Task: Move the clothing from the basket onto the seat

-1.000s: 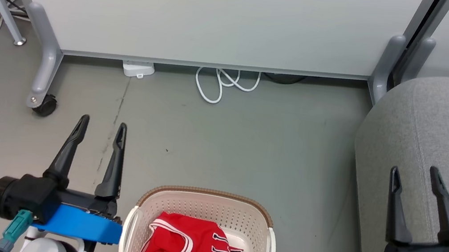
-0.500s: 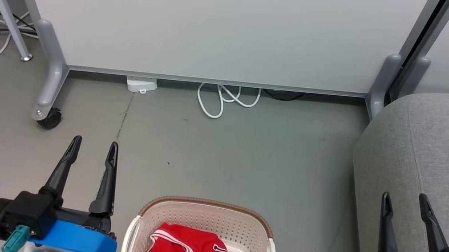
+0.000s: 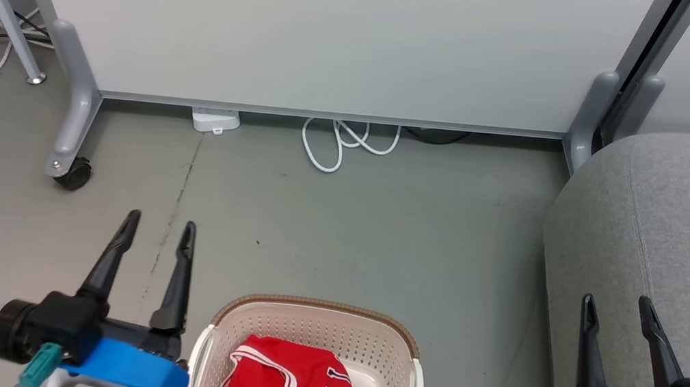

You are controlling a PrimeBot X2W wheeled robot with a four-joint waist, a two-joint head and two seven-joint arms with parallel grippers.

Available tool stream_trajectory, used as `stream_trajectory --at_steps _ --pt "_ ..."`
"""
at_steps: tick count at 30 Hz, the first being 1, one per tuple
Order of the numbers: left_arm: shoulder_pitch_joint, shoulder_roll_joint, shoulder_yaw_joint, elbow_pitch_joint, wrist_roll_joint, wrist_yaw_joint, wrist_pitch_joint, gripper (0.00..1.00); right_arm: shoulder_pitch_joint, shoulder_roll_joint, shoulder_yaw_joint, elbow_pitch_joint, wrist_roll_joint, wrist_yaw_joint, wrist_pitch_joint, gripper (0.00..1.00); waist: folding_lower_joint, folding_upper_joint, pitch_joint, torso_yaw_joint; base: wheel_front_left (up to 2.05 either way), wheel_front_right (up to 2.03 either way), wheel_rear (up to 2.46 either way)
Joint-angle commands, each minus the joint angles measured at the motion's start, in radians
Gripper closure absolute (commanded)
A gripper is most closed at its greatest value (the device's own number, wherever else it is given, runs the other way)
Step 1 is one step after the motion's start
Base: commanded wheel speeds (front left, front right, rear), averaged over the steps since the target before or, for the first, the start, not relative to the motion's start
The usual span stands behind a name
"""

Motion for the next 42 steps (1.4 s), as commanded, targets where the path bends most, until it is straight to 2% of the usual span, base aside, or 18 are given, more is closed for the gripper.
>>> stream_trajectory --at_steps 1,10,24,32,36,42 --pt "-0.024 0.013 -0.015 0.006 0.002 -0.001 -0.003 0.00 -0.012 0.003 0.002 -0.003 0.000 0.001 -0.001 0.00 0.0000 -0.0001 0.004 -0.002 0.00 0.00 0.00" --pt "-0.180 0.100 -0.230 0.143 -0.057 -0.001 -0.003 0.00 -0.081 0.003 0.028 -0.023 -0.010 0.001 -0.001 0.00 0.0000 -0.0001 0.084 -0.041 0.00 0.00 0.00" --pt "-0.512 0.217 -0.684 0.469 -0.184 -0.001 -0.003 0.00 -0.271 0.003 0.078 -0.093 -0.028 0.001 -0.001 0.00 0.0000 -0.0001 0.376 -0.157 0.00 0.00 0.00" --pt "-0.660 0.240 -0.957 0.657 -0.262 -0.001 -0.003 0.00 -0.338 0.003 0.091 -0.126 -0.030 0.001 -0.001 0.00 0.0000 -0.0001 0.509 -0.192 0.00 0.00 0.00" --pt "-0.729 0.230 -1.083 0.752 -0.310 -0.001 -0.001 0.00 -0.365 0.003 0.095 -0.145 -0.034 0.001 -0.001 0.00 0.0000 -0.0001 0.572 -0.201 0.00 0.00 0.00" --pt "-0.794 0.224 -1.173 0.857 -0.363 -0.001 0.040 0.00 -0.395 0.003 0.105 -0.176 -0.038 0.001 -0.001 0.00 0.0000 -0.0001 0.663 -0.214 0.00 0.00 0.00"
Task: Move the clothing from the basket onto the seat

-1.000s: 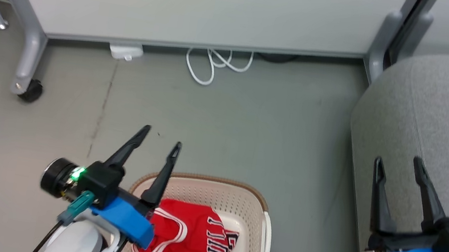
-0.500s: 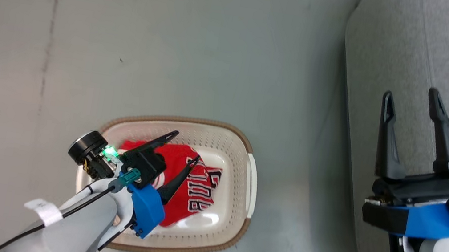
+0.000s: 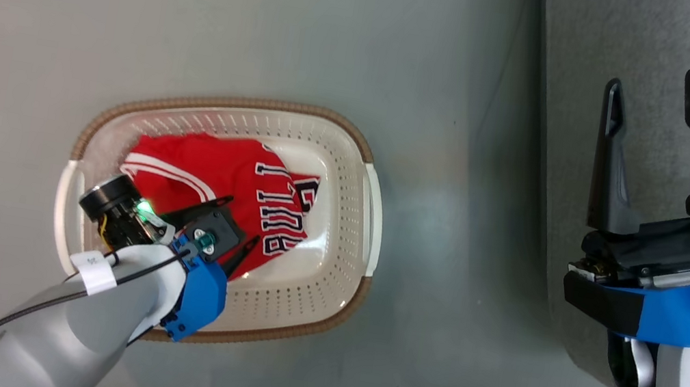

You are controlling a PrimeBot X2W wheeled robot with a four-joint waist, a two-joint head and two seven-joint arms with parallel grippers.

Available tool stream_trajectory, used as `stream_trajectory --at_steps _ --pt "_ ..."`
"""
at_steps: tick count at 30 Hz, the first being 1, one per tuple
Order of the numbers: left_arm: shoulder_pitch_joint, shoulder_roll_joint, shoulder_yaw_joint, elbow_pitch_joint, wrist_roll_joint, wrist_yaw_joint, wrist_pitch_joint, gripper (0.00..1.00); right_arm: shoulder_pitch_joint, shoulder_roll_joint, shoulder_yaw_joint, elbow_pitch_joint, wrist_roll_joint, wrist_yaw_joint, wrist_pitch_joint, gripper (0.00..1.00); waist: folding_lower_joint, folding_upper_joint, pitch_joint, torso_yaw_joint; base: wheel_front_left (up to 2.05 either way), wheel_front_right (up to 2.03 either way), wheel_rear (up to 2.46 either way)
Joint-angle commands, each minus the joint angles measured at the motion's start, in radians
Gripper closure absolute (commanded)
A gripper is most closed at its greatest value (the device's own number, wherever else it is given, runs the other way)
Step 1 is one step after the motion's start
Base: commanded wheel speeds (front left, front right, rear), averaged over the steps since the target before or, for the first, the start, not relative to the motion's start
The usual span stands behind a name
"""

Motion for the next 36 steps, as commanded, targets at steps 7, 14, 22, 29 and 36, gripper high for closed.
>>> stream_trajectory --at_steps 7,14,22,29,36 --pt "-0.068 0.003 -0.017 0.096 -0.019 -0.001 0.098 0.00 -0.037 0.002 0.004 -0.043 -0.010 0.000 -0.001 0.00 -0.0003 0.0000 0.134 -0.024 0.00 0.00 0.00" --pt "-0.119 -0.003 -0.019 0.162 0.033 0.000 0.184 0.00 -0.049 0.002 0.006 -0.069 -0.013 0.000 -0.001 0.00 -0.0003 0.0000 0.202 -0.025 0.00 0.00 0.00" --pt "-0.178 -0.004 -0.020 0.203 0.044 -0.001 0.213 0.00 -0.057 0.002 0.010 -0.110 -0.015 0.000 -0.001 0.00 -0.0003 0.0000 0.285 -0.036 0.00 0.00 0.00" --pt "-0.215 -0.013 -0.020 0.222 0.040 -0.001 0.208 0.00 -0.045 0.002 0.013 -0.147 -0.017 0.000 -0.001 0.00 -0.0003 0.0000 0.336 -0.046 0.00 0.00 0.00" --pt "-0.223 -0.014 -0.020 0.232 0.063 -0.001 0.215 0.29 -0.045 0.002 0.017 -0.170 -0.018 0.000 -0.001 0.00 -0.0003 0.0000 0.356 -0.056 0.00 0.00 0.00"
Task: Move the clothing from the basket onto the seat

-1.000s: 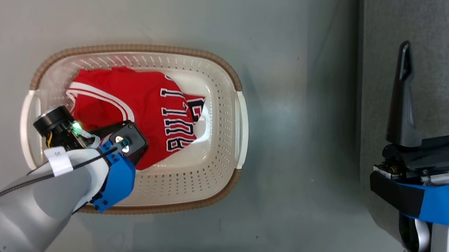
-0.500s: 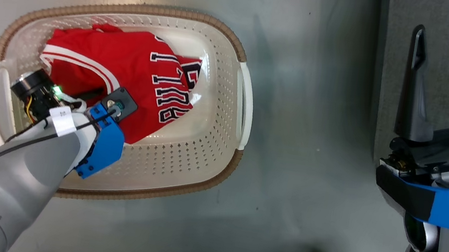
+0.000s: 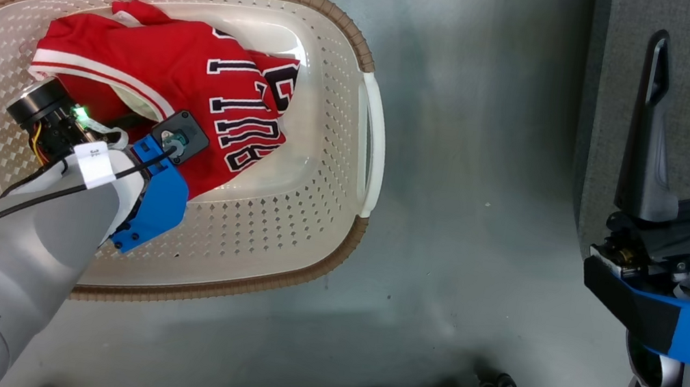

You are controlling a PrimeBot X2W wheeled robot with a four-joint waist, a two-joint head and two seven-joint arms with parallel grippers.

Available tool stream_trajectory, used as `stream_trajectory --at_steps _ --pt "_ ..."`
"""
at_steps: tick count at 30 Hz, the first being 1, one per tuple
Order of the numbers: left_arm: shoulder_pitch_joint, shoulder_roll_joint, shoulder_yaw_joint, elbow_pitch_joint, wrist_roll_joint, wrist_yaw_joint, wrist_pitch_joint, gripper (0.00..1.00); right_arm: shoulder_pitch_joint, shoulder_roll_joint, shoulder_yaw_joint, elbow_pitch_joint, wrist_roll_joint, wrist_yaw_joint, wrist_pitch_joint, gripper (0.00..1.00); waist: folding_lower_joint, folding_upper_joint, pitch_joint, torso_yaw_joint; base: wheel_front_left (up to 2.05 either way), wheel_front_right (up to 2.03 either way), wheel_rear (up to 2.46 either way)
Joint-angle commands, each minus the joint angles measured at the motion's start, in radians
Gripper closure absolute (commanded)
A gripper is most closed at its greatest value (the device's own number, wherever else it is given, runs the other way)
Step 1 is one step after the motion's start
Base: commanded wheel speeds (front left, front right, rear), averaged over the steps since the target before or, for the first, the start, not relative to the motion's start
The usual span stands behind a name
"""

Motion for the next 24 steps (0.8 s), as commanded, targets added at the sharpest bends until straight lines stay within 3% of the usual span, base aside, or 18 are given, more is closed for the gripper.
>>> stream_trajectory --at_steps 1,2,3,13,24 --pt "-0.013 0.003 -0.003 0.002 0.011 -0.001 0.002 0.66 -0.004 0.002 0.002 -0.007 -0.002 0.001 -0.001 0.00 -0.0001 0.0000 0.002 -0.002 0.00 0.00 0.00" --pt "-0.012 0.004 -0.003 -0.001 0.019 -0.001 -0.003 0.91 -0.005 0.002 0.002 -0.008 0.000 0.000 -0.001 0.00 -0.0001 0.0000 0.002 -0.003 0.00 0.00 0.00" --pt "-0.011 0.006 -0.003 -0.003 0.022 -0.001 -0.008 1.00 -0.007 0.002 0.003 -0.007 0.003 0.001 -0.001 0.00 -0.0001 0.0000 0.002 -0.004 0.00 0.00 0.00" --pt "0.026 -0.017 -0.003 -0.030 -0.026 -0.001 -0.049 1.00 -0.017 0.002 0.001 0.010 0.009 0.001 -0.001 0.00 -0.0001 0.0000 -0.050 0.009 0.00 0.00 0.00" --pt "0.088 -0.108 -0.002 -0.077 -0.130 -0.001 -0.196 1.00 0.010 -0.009 -0.011 0.051 -0.039 0.001 -0.001 0.00 -0.0001 0.0000 -0.213 0.118 0.00 0.00 0.00"
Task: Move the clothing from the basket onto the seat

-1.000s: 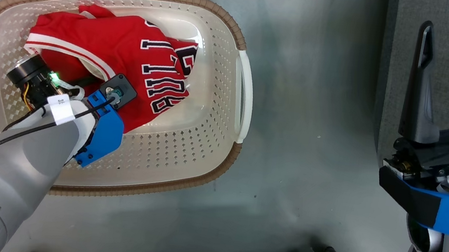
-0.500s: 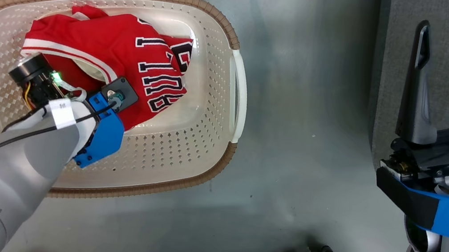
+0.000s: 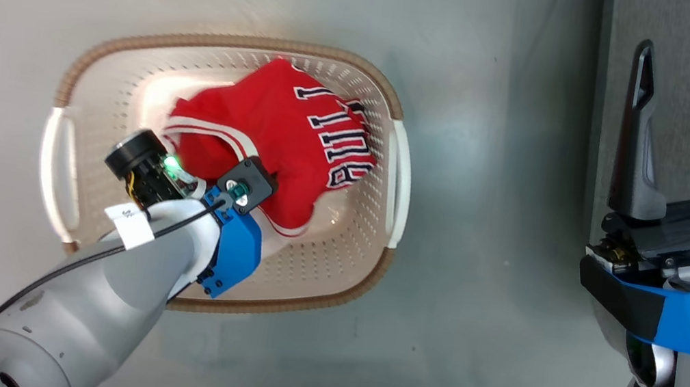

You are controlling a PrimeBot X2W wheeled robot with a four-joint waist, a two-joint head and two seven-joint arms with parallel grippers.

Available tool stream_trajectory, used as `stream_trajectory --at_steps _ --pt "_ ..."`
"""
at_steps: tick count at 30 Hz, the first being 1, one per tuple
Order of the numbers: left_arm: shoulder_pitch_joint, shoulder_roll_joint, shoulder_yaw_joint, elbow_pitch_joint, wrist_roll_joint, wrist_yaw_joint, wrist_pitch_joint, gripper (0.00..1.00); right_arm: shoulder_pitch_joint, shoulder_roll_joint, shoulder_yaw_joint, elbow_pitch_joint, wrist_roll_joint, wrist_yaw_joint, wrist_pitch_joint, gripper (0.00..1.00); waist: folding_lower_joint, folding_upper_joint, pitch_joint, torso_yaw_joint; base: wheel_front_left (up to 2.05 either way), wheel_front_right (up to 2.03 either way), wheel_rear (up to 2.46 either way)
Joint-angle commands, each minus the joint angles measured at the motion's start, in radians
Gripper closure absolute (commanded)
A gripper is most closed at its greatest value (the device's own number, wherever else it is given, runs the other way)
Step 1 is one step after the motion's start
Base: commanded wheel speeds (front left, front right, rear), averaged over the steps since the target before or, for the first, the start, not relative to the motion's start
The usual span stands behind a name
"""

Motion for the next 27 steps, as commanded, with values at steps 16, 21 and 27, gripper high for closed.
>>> stream_trajectory --at_steps 16,21,27 --pt "0.095 0.026 0.098 -0.167 -0.074 -0.001 -0.062 1.00 0.101 -0.027 0.013 0.111 0.029 0.000 -0.001 0.00 0.0001 0.0000 -0.376 0.107 0.00 0.00 0.00" --pt "0.141 0.050 0.184 -0.254 -0.027 0.002 -0.062 1.00 0.151 -0.024 0.008 0.139 0.042 0.000 -0.001 0.00 0.0001 0.0000 -0.482 0.102 0.00 0.00 0.00" --pt "0.193 0.059 0.303 -0.351 0.026 0.009 -0.062 1.00 0.216 -0.024 -0.001 0.167 0.053 0.000 -0.001 0.00 0.0001 0.0000 -0.593 0.108 0.00 0.00 0.00"
